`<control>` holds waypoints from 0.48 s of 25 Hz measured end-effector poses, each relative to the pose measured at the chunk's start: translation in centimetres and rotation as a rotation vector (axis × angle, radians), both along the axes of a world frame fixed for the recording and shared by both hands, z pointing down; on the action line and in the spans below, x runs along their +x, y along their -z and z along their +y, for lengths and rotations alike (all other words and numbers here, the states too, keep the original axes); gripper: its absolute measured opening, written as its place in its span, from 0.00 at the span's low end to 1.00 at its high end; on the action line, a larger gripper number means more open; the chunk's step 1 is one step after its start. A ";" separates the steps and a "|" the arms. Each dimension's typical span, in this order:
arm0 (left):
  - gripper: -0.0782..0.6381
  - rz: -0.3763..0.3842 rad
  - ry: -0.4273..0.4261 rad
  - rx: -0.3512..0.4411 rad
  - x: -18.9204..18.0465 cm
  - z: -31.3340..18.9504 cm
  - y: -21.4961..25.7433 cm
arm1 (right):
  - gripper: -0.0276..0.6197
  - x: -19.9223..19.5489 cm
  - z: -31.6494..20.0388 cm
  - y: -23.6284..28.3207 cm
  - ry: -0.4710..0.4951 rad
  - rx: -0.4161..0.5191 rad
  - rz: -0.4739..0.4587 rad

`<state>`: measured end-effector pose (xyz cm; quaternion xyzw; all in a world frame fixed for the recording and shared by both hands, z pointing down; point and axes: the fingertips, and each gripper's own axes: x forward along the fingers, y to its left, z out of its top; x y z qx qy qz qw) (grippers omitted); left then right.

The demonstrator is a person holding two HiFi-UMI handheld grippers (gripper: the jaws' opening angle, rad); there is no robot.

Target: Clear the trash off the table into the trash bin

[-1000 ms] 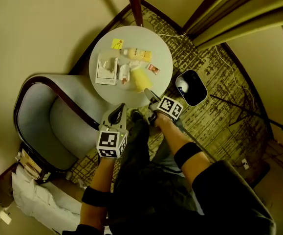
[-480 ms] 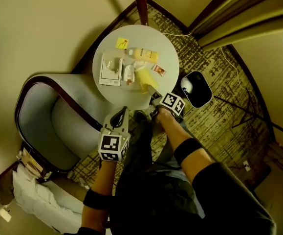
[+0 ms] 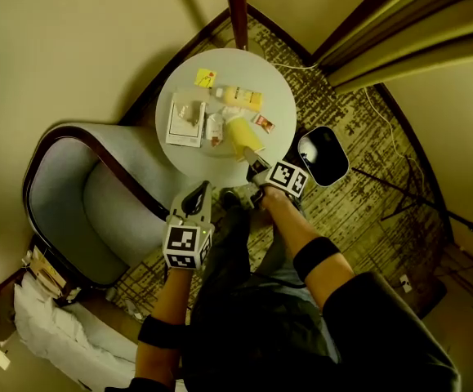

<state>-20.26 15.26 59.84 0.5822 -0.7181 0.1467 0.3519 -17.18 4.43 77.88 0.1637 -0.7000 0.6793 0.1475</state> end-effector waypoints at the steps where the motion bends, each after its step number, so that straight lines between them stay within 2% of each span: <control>1: 0.11 0.005 0.003 0.005 0.0 -0.1 0.3 | 0.09 0.0 -0.1 0.7 0.022 0.020 0.003; 3: 0.11 0.008 0.013 0.013 -0.1 -0.2 0.7 | 0.09 -0.3 -0.2 2.9 0.106 0.095 0.004; 6: 0.11 -0.006 0.026 0.026 -0.3 0.0 1.4 | 0.09 -0.7 0.1 7.4 0.275 0.254 -0.006; 12: 0.11 -0.040 0.058 0.092 -0.5 -1.0 4.8 | 0.09 -0.1 -0.4 15.6 0.497 0.543 -0.008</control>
